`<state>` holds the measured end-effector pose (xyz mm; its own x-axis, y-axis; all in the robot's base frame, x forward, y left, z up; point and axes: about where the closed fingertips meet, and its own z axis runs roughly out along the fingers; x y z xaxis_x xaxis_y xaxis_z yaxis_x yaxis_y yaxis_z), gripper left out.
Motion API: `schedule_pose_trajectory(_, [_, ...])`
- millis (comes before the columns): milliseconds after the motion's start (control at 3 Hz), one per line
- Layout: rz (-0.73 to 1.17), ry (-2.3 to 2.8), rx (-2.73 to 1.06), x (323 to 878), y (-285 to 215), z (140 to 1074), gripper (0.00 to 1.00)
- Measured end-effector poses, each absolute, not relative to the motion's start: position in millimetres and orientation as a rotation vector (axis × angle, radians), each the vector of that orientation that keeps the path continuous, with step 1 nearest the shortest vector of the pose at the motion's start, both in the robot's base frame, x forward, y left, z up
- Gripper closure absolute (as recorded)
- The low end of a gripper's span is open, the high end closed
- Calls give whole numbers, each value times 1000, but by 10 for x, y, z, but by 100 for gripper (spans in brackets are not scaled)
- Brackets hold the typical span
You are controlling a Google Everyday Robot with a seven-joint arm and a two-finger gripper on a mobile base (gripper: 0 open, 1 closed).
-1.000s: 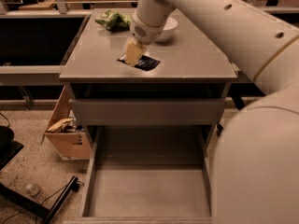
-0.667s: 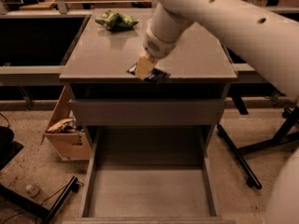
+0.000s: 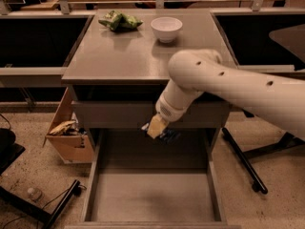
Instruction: Place rxbar blueberry into middle drawer
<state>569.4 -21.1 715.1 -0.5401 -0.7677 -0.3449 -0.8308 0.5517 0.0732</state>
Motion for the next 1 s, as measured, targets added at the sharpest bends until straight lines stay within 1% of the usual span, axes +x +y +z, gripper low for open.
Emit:
schedule_pose_trajectory(333, [404,2632,-1283,5369,-274,6510,100])
schedule_pose_trajectory(667, [406,2635,-1297,5355,-254,6426,100])
schedule_pose_trajectory(1000, [420,2652,-1377,5272,-142,5930,100])
